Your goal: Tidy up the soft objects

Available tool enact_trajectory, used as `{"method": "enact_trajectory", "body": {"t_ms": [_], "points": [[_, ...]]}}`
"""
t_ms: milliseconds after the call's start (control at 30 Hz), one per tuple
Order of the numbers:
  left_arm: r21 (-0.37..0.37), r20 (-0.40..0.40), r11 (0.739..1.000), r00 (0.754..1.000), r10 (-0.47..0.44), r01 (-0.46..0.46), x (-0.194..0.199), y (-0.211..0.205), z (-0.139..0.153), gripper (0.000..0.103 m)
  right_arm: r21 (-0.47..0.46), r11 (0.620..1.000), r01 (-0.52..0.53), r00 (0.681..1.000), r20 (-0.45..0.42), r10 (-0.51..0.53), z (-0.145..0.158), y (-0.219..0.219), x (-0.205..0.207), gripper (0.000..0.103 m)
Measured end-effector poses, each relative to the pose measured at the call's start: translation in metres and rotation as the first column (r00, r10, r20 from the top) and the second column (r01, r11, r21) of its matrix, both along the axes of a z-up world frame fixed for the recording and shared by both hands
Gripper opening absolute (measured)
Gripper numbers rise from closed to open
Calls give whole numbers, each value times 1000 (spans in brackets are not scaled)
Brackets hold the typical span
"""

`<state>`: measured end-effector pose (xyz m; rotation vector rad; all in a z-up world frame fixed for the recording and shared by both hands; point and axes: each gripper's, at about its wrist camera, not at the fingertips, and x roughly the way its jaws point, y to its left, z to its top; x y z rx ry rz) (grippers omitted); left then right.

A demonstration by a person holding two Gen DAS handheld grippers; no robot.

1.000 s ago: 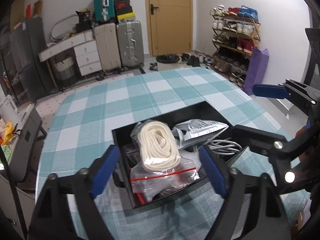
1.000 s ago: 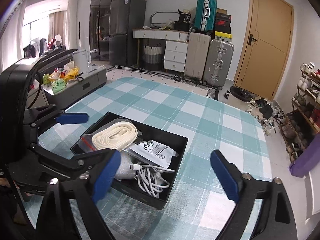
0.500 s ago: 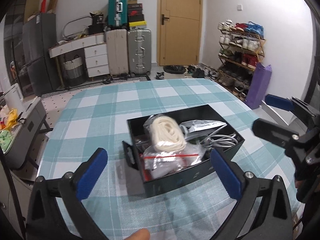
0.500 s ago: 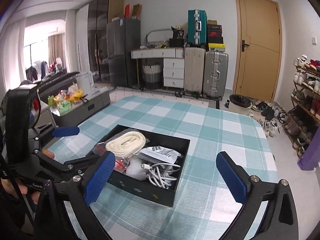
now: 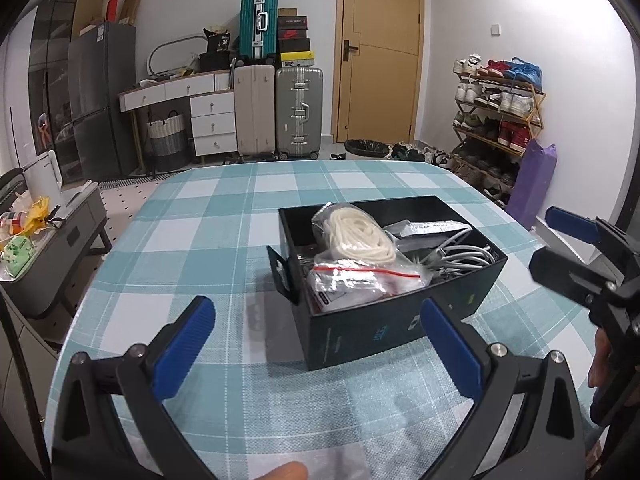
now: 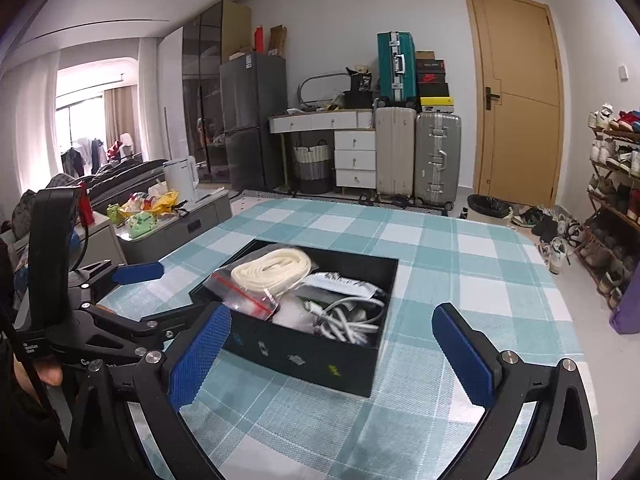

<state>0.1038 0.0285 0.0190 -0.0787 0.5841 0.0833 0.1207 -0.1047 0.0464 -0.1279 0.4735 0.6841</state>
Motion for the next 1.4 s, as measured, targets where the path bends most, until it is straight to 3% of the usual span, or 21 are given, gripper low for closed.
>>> {"method": "enact_trajectory", "body": {"t_ms": [267, 1400], "points": [[16, 30, 1000, 999, 10, -10, -2, -6, -4, 103, -15, 1000, 1, 1000, -18, -1, -17, 4, 1, 102], [41, 82, 999, 996, 23, -26, -7, -9, -5, 103, -9, 1000, 11, 999, 53, -11, -25, -2, -3, 102]]}}
